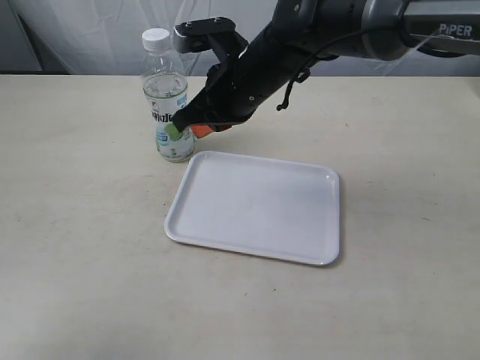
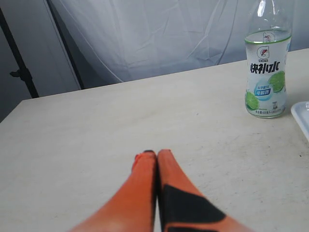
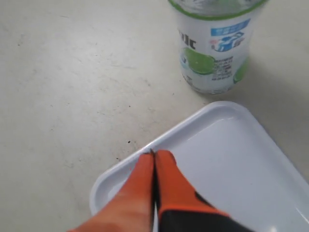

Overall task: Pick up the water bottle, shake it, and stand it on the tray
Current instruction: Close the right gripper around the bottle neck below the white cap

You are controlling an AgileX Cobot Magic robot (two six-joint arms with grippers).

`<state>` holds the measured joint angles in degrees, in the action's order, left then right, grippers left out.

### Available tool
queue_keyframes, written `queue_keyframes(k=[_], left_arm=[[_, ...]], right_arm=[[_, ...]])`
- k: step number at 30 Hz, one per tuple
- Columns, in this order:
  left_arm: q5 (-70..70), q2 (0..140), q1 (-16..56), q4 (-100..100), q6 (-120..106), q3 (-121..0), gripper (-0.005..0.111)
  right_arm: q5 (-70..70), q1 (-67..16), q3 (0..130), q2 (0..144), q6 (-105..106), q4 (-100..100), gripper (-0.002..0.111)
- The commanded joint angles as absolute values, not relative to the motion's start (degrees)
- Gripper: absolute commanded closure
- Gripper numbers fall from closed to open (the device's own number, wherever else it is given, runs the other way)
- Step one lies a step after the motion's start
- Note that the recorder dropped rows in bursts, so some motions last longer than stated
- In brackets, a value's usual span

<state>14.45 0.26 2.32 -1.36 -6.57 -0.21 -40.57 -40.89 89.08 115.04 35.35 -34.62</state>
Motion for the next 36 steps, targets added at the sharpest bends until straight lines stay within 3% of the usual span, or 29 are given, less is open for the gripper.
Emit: queue_keyframes(k=[1,9,11,13,18,19,36], left_arm=[[13.7,0.0,2.3,-1.4,-6.5,0.0,0.106],[13.7,0.0,2.3,-1.4,-6.5,0.0,0.106],[13.7,0.0,2.3,-1.4,-6.5,0.0,0.106],[13.7,0.0,2.3,-1.4,-6.5,0.0,0.106],[13.7,0.0,2.3,-1.4,-6.5,0.0,0.106],[13.7,0.0,2.3,-1.4,-6.5,0.0,0.106],[13.7,0.0,2.3,-1.4,-6.5,0.0,0.106]], right_arm=[[-39.9,-40.7,89.4,114.8,36.0,-36.9,0.109],[-37.2,-40.7,89.4,114.8,34.2,-41.7,0.108],[-36.5,-40.7,89.4,114.9,34.2,-40.5,0.101],[-35.9,-40.7,89.4,115.3,33.7,-39.3,0.085],[-31.4,-40.9,89.4,116.6,33.5,-39.3,0.008],[-30.3,-41.1,89.4,117.0,33.5,-39.2,0.004],[-3.2,-45.7,89.4,119.9,37.3,-33.3,0.004]])
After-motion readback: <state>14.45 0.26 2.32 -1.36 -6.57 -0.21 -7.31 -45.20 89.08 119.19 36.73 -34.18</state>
